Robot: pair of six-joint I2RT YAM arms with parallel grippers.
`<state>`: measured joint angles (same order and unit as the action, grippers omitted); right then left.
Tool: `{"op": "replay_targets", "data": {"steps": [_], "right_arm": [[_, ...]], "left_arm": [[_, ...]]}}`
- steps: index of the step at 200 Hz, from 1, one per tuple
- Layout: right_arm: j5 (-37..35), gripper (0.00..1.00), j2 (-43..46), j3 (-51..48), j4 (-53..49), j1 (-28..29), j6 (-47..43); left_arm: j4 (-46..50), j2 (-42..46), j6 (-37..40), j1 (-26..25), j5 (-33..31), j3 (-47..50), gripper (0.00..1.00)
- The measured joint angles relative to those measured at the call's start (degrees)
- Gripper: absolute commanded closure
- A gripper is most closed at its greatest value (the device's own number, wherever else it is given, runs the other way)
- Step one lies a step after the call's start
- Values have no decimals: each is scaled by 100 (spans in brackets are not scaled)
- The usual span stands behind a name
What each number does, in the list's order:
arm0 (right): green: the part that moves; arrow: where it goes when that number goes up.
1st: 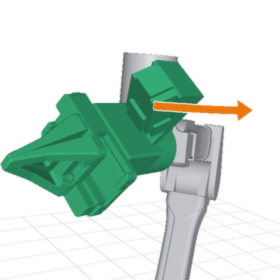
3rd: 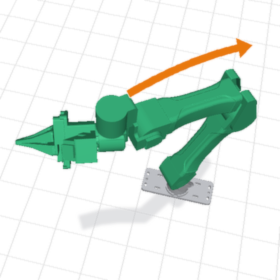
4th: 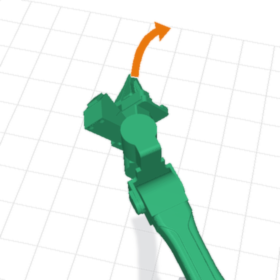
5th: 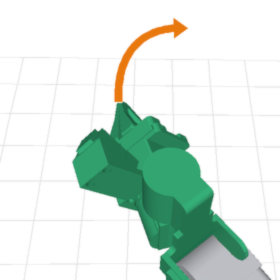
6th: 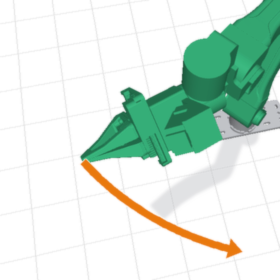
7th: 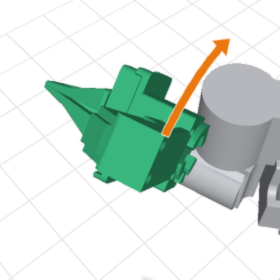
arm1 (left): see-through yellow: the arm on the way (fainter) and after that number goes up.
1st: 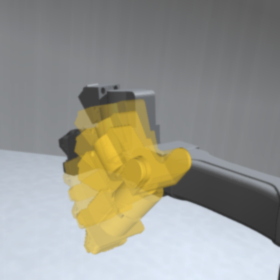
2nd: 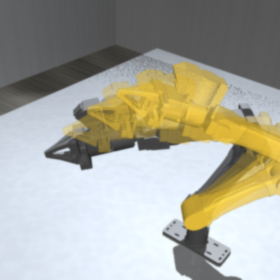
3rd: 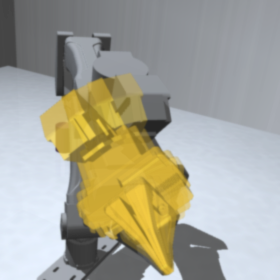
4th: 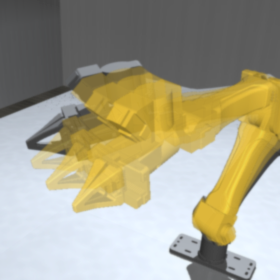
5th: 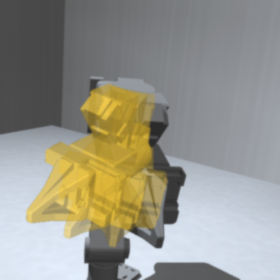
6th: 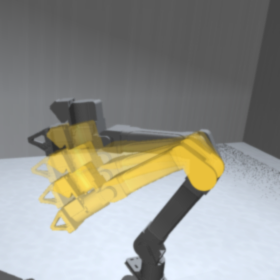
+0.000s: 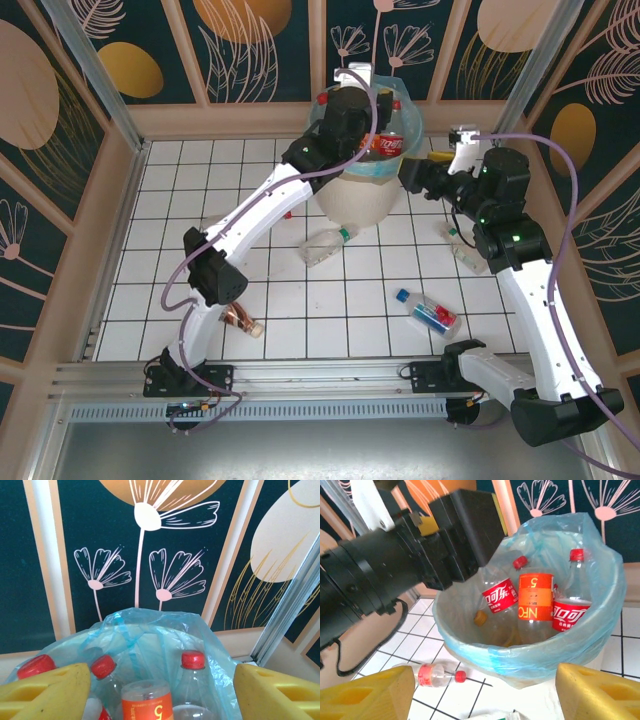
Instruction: Put the plastic bottles in the bin
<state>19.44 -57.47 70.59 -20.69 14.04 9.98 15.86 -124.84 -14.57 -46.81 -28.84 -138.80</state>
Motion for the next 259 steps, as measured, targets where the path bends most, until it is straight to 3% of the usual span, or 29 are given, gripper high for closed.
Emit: {"op": "replay_targets", "data": {"steps": [24, 40, 101, 148, 201, 259], "right_arm": [[149, 29, 7, 0, -74, 245, 66], [184, 29, 33, -17, -76, 741, 59], [-656, 26, -577, -461, 378, 4061, -20], [-1263, 21, -2140, -870, 1561, 5796, -297], [-1381, 17, -4282, -389, 2496, 6415, -800], [-1410, 15, -6220, 1250, 2337, 6432, -1025]], "left_arm": [[516, 446, -103, 0, -7, 68, 25], [831, 1167, -234, -2, -37, 597, 25], [1471, 5093, -1456, -2, -450, 4555, 25], [2155, 6596, -2551, -2, -660, 6822, 24], [3010, 7753, -3303, -2, -1093, 7375, 23], [3792, 8564, -3711, -2, -1705, 7410, 23]]}}
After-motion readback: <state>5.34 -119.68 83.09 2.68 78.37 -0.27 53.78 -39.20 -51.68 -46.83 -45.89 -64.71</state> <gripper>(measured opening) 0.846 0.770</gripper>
